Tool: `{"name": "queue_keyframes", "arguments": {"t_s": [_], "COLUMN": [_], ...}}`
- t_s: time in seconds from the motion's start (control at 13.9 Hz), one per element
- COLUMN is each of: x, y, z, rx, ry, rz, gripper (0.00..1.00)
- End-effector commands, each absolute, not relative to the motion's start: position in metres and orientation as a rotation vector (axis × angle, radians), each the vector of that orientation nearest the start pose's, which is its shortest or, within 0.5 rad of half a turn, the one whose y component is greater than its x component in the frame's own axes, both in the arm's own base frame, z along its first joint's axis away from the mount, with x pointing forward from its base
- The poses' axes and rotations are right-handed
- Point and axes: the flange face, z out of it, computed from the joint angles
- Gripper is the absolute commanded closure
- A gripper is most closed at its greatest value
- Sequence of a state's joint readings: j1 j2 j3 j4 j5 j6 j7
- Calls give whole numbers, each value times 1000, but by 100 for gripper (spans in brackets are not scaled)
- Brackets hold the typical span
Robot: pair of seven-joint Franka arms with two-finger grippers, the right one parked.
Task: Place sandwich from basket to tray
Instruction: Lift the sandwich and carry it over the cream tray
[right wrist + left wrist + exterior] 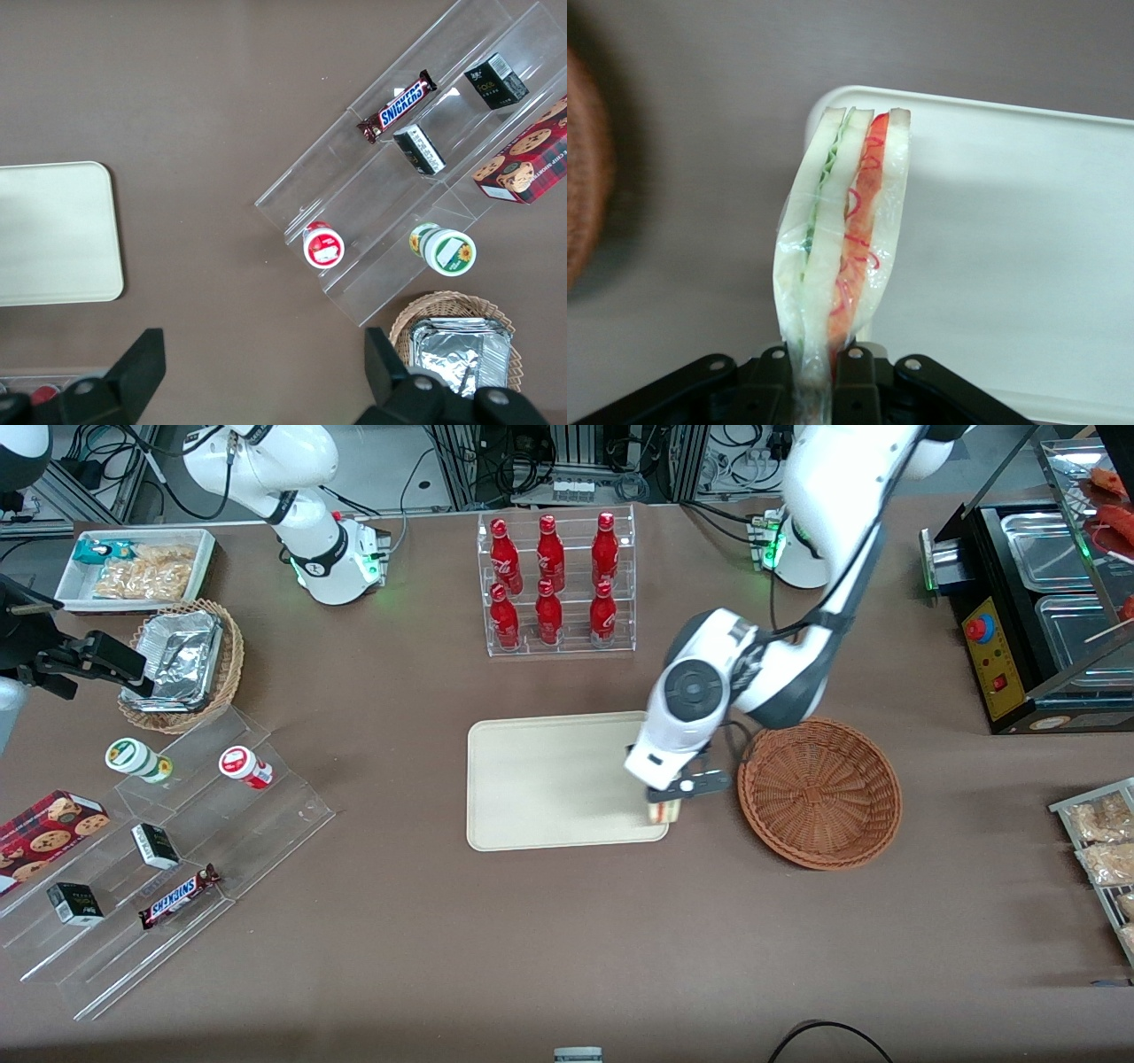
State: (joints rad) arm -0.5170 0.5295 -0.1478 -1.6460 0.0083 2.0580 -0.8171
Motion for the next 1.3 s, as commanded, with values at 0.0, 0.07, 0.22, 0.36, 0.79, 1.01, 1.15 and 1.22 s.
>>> {"name": "queue_keyframes", "arguments": {"t_s": [0.0, 0.07, 0.22, 0.36, 0.79, 1.01, 1.15, 1.22], "x": [523, 519, 513, 503, 493, 490, 491, 492], "y": [-459, -472, -496, -518, -548, -551, -552, -552], "z": [289, 284, 280, 274, 252, 242, 244, 250], "rx": [-3111, -3110, -3115, -3114, -3097, -3092, -3102, -3109], "ry": [-211, -230, -264, -311, -411, -403, -396, -399], "rz": [192, 193, 181, 174, 168, 177, 166, 157], "gripper": [93, 93, 94, 94, 93, 73, 0, 0]}}
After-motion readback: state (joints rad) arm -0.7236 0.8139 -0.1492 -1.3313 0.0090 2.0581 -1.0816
